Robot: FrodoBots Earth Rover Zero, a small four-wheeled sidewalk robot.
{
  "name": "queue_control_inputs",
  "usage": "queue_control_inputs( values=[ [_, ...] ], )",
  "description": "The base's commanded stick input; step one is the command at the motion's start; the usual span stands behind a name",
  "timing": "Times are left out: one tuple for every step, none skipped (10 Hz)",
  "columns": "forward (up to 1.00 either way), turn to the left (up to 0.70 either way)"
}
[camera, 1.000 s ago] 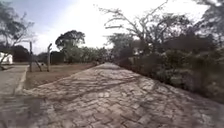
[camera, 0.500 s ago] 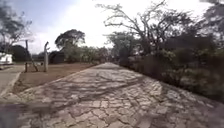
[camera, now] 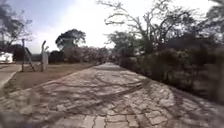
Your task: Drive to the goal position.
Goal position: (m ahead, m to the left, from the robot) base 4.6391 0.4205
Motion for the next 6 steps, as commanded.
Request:
queue_control_inputs(
  values=[
    [0.85,0.0],
    [0.85,0.0],
    [0.85,0.0],
    [0.85,0.0],
    [0.85,0.0],
    [0.85,0.0]
  ],
)
